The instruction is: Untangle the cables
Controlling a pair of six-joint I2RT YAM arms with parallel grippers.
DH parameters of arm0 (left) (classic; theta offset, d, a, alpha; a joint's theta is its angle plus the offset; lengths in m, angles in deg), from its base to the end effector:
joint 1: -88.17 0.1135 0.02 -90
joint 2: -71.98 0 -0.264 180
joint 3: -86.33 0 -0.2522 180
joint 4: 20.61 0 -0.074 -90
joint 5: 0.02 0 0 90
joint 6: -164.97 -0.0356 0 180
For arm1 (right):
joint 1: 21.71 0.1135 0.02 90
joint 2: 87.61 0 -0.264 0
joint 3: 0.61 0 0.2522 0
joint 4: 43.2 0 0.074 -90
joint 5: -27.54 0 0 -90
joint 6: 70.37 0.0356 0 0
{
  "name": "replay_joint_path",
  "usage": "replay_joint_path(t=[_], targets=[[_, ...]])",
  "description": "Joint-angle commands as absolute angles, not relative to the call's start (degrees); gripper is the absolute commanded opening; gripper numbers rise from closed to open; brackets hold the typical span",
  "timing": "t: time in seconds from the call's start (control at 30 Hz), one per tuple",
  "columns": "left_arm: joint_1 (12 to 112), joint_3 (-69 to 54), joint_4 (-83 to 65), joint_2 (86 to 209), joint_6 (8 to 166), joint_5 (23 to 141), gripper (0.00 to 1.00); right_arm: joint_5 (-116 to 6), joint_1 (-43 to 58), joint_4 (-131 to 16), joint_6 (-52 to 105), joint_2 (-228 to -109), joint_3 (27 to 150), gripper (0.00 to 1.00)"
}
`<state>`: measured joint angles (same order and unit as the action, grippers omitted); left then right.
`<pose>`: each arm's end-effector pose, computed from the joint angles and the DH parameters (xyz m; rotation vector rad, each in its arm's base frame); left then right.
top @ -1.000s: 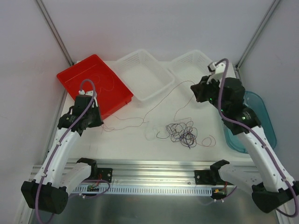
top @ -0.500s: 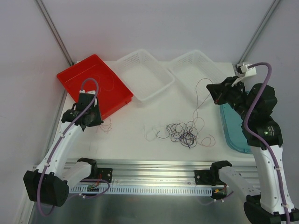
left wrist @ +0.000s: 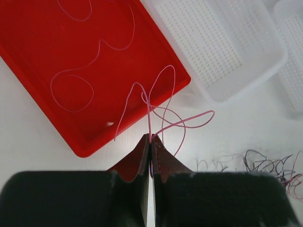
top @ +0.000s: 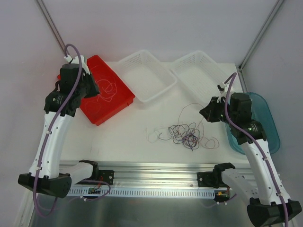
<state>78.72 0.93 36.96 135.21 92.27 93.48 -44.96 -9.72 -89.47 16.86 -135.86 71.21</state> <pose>0.2121 -0.0331 0.4321 -0.1779 2.0272 -0.2325 0.1689 0.0468 0.3696 -0.4508 1.9173 0.4054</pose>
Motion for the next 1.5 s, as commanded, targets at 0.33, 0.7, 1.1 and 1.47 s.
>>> replay_joint_path(t=[0.33,0.7,1.1,1.47], targets=[[84.6,15.5,30.0,161.8,89.6,99.0,0.00,-43.8,-9.8,-95.4,16.4,-127.3,66.2,0.01],[87.8,14.7,28.7,169.0,89.7,97.8,0.48,-44.4,-9.6,-100.2,15.1,-125.3,70.2,0.01],[84.2,-2.2,27.7,148.6,90.4,81.0,0.98,-40.8,-6.8,-97.4,17.3,-130.0,76.3,0.01],[64.2,-14.3,22.0,132.5,94.1,72.2,0.99,-44.7,5.4,-90.5,23.8,-141.5,85.3,0.01]])
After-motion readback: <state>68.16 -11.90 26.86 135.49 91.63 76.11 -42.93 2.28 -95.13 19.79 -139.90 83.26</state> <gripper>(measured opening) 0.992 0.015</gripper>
